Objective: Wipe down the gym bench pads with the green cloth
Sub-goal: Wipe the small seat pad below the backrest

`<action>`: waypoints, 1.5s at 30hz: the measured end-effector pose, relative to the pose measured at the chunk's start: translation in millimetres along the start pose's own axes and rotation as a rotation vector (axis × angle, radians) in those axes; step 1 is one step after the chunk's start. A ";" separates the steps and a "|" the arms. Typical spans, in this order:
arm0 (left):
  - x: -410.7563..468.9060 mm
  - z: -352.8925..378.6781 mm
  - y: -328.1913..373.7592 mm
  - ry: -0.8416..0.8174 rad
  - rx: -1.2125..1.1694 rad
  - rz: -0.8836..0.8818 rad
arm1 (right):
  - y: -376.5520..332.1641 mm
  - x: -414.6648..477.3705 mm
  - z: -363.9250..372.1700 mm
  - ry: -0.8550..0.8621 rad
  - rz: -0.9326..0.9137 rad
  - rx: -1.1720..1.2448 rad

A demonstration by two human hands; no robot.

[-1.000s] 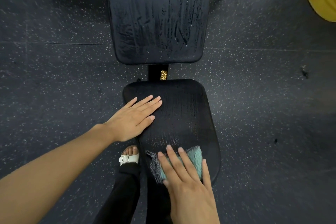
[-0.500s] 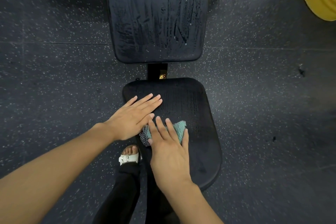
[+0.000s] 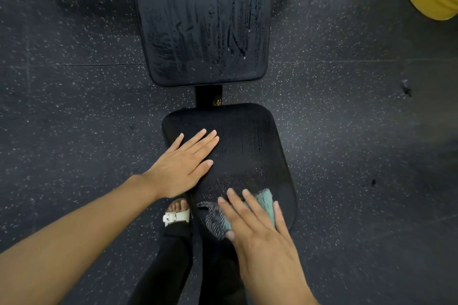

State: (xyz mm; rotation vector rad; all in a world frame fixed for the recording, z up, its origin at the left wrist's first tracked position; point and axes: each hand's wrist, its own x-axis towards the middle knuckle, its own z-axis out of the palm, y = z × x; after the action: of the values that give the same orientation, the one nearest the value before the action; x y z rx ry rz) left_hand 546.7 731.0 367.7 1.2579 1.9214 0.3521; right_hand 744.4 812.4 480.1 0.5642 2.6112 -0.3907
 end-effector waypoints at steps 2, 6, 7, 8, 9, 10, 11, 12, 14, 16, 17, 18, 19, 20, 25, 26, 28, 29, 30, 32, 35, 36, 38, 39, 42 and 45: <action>-1.4 1.7 4.0 0.001 -0.002 0.004 | 13.2 12.2 -5.1 -0.052 0.071 0.004; -5.1 4.0 6.6 0.005 -0.014 0.011 | 39.5 41.3 -17.8 -0.155 0.211 0.082; -5.7 4.2 6.0 0.007 -0.011 0.013 | 43.6 48.6 -20.3 -0.179 0.265 0.126; -5.6 4.4 5.6 0.010 -0.008 0.015 | 45.7 54.8 -20.4 -0.177 0.323 0.149; -5.6 4.9 5.5 0.014 -0.007 0.016 | 44.8 59.0 -19.2 -0.160 0.371 0.150; -5.2 5.3 5.3 0.019 -0.004 0.017 | 40.5 62.9 -19.0 -0.141 0.400 0.142; -4.9 5.3 5.4 0.020 0.001 0.016 | 33.8 65.4 -16.5 -0.138 0.415 0.130; -4.8 5.3 5.5 0.018 0.006 0.015 | 25.4 65.5 -13.1 -0.134 0.409 0.115; -4.7 5.2 5.1 0.019 0.012 0.013 | 3.4 56.9 -5.7 -0.036 0.338 0.063; -4.8 5.4 4.6 0.022 0.014 0.016 | -18.6 44.5 -0.9 0.046 0.246 0.074; -4.6 5.7 4.5 0.024 0.018 0.018 | -26.7 36.5 0.8 0.029 0.205 0.089; -4.3 6.0 4.5 0.024 0.022 0.021 | -31.8 28.0 2.5 -0.009 0.166 0.093; -4.2 5.8 4.1 0.024 0.021 0.022 | -33.7 19.5 2.9 -0.032 0.135 0.083; -4.4 5.8 3.9 0.022 0.017 0.021 | -32.3 12.0 0.9 -0.049 0.108 0.073; -5.9 4.9 5.1 0.008 0.000 0.017 | 12.1 -9.0 -5.8 -0.082 0.110 0.041; -5.6 4.4 5.6 0.007 0.000 0.015 | 22.3 -11.1 -8.6 -0.092 0.132 0.060; -5.3 3.7 6.0 0.005 0.002 0.012 | 39.4 -10.8 -15.1 -0.131 0.212 0.119; -5.0 3.3 5.9 0.004 0.004 0.012 | 44.4 -9.0 -14.8 -0.109 0.244 0.145; -5.2 3.9 6.0 0.002 0.006 0.012 | 45.0 -7.2 -12.4 -0.068 0.271 0.157; -4.5 4.5 5.8 0.008 0.005 0.013 | 31.9 -6.2 -8.0 -0.015 0.310 0.141; -3.5 5.3 5.3 0.009 0.010 0.011 | -4.4 -8.5 5.8 0.086 0.267 0.071; -3.2 5.3 4.5 0.010 0.015 0.011 | -17.2 -10.2 9.4 0.106 0.229 0.055; -3.3 5.1 3.9 0.009 0.014 0.014 | -39.2 -11.6 10.9 0.091 0.165 0.048; -3.3 5.0 3.9 0.009 0.010 0.013 | -45.4 -12.7 12.2 0.077 0.137 0.047; -3.7 4.4 4.4 0.007 0.011 0.013 | -41.9 -18.3 12.6 0.041 0.088 0.076; -3.8 4.7 3.7 0.003 0.004 0.014 | -16.6 -23.5 7.0 0.069 0.098 0.063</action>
State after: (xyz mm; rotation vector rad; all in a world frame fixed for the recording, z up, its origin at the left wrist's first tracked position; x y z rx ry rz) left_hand 553.3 728.6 368.7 1.2749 1.9178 0.3573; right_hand 758.7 787.8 488.0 0.7359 2.6322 -0.4296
